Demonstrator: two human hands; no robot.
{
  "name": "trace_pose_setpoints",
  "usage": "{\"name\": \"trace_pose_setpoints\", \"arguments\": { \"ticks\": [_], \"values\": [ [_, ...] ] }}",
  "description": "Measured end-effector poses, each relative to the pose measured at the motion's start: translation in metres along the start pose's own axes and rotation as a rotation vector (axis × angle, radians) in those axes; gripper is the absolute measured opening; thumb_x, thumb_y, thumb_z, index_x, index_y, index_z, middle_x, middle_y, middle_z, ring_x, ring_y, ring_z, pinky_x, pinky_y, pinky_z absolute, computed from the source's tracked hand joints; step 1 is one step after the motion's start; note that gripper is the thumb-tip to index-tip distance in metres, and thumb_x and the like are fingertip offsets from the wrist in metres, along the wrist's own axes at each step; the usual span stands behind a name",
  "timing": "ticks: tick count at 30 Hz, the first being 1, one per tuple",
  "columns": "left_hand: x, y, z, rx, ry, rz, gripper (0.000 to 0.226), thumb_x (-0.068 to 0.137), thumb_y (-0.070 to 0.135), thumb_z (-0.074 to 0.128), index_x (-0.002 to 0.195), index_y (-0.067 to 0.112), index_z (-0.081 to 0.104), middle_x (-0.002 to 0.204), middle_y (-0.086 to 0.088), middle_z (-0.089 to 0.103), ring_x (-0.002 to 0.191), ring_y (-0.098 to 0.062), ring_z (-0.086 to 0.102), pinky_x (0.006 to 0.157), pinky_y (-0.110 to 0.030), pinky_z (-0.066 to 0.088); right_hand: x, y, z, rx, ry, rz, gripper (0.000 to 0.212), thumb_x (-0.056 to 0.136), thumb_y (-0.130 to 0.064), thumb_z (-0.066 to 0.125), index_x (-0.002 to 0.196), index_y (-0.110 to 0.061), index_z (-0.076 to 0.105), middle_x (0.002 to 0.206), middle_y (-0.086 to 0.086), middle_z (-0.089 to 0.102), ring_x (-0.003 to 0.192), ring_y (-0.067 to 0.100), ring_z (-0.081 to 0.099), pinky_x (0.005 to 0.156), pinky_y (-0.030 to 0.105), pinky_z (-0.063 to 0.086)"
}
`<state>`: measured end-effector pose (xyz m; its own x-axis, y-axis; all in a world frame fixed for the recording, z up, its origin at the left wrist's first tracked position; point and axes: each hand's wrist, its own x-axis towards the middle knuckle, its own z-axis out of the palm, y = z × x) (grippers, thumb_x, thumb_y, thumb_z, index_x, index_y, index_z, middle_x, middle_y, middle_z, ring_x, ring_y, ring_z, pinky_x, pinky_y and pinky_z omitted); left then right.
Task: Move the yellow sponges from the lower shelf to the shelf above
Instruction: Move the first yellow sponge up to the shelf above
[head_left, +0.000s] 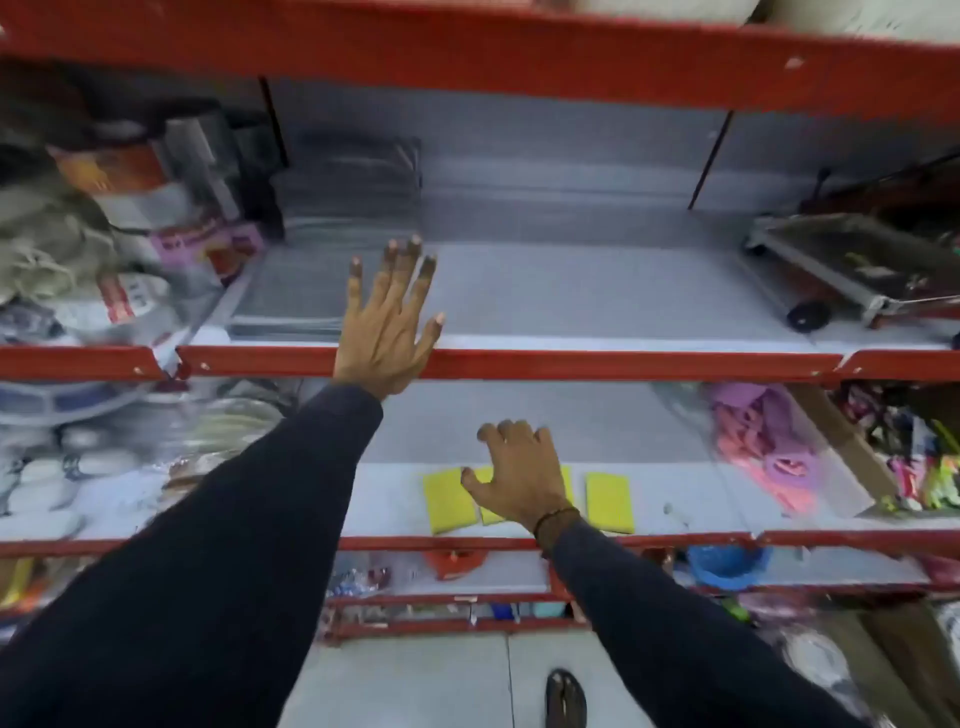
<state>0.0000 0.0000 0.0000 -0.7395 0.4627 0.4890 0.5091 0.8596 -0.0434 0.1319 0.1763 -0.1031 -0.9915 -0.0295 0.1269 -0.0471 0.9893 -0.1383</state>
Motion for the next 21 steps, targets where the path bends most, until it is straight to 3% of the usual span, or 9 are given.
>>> {"name": "trace_pose_setpoints", "arguments": {
  "ticks": [4, 7, 10, 15, 21],
  "values": [
    [0.015, -0.024, 0.028, 0.068, -0.053, -0.070, 0.080, 0.101, 0.056, 0.025, 0.169, 0.019, 0.006, 0.179, -0.011, 0.000, 0.165, -0.032, -0.001, 0.129, -0.067, 0.004, 0.020, -0.021, 0.076, 0.013, -0.336, 0.054, 0.075, 0.081, -0.067, 0.042, 0.133, -0.015, 0.055, 0.130, 0.016, 0.062, 0.126, 0.036, 0.049, 0.104, 0.052, 0.036],
    [0.019, -0.024, 0.036, 0.086, -0.048, -0.071, 0.082, 0.100, 0.060, 0.026, 0.169, 0.022, 0.001, 0.179, -0.011, -0.003, 0.164, -0.033, -0.003, 0.129, -0.066, 0.006, 0.030, -0.031, 0.123, -0.003, -0.429, 0.079, 0.072, 0.083, -0.065, 0.053, 0.139, -0.021, 0.049, 0.136, 0.020, 0.054, 0.131, 0.039, 0.043, 0.105, 0.052, 0.034],
    [0.022, -0.027, 0.037, 0.094, -0.060, -0.091, 0.083, 0.101, 0.062, 0.025, 0.169, 0.024, -0.003, 0.178, -0.013, -0.005, 0.164, -0.036, -0.004, 0.129, -0.065, 0.006, 0.034, -0.043, 0.142, 0.003, -0.443, 0.094, 0.069, 0.081, -0.053, 0.063, 0.140, -0.023, 0.042, 0.133, 0.022, 0.052, 0.122, 0.040, 0.047, 0.097, 0.049, 0.038],
    [0.020, -0.026, 0.034, 0.082, -0.091, -0.107, 0.084, 0.099, 0.063, 0.021, 0.169, 0.023, -0.002, 0.178, -0.013, -0.005, 0.164, -0.037, -0.005, 0.129, -0.065, 0.005, 0.033, -0.048, 0.124, 0.133, -0.245, 0.110, 0.066, 0.067, -0.042, 0.064, 0.128, -0.022, 0.049, 0.124, 0.014, 0.056, 0.106, 0.038, 0.054, 0.084, 0.046, 0.048],
    [0.019, -0.023, 0.027, 0.029, -0.124, -0.166, 0.086, 0.099, 0.064, 0.018, 0.169, 0.018, 0.000, 0.179, -0.010, -0.007, 0.164, -0.033, -0.008, 0.130, -0.062, 0.003, 0.001, -0.040, 0.026, 0.454, 0.309, -0.069, 0.060, 0.062, -0.033, 0.073, 0.118, -0.016, 0.060, 0.127, 0.014, 0.060, 0.107, 0.033, 0.057, 0.089, 0.043, 0.053]
  ]
}}
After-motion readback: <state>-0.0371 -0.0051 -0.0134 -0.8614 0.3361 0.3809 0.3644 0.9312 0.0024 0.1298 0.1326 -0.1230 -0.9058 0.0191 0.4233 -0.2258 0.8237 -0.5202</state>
